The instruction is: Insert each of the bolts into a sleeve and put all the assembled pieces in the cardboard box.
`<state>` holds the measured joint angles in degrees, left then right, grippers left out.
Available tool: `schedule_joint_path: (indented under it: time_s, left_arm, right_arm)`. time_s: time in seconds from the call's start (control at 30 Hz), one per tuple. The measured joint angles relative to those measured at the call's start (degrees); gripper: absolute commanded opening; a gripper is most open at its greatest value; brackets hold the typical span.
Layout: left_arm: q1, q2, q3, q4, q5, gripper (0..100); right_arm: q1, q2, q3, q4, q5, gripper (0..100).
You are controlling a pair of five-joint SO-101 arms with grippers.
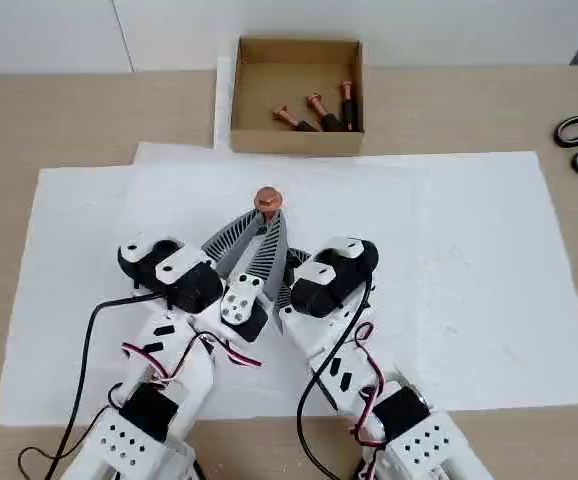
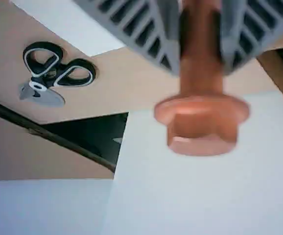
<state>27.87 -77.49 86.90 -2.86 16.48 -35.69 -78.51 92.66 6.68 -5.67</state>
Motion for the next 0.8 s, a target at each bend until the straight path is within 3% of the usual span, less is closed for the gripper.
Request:
schedule_joint_path:
  time_s: [0.57,0.8]
  left_arm:
    - [0.0,4.1,0.0,-1.8,-0.1,1]
    - [0.3,4.1,0.0,-2.5,-0.1,1]
  right_arm:
    - [0.0,-2.5,0.2,0.4,0.0,0.4]
    - [-0.2,-9.6,0.3,6.9,0.0,0.4]
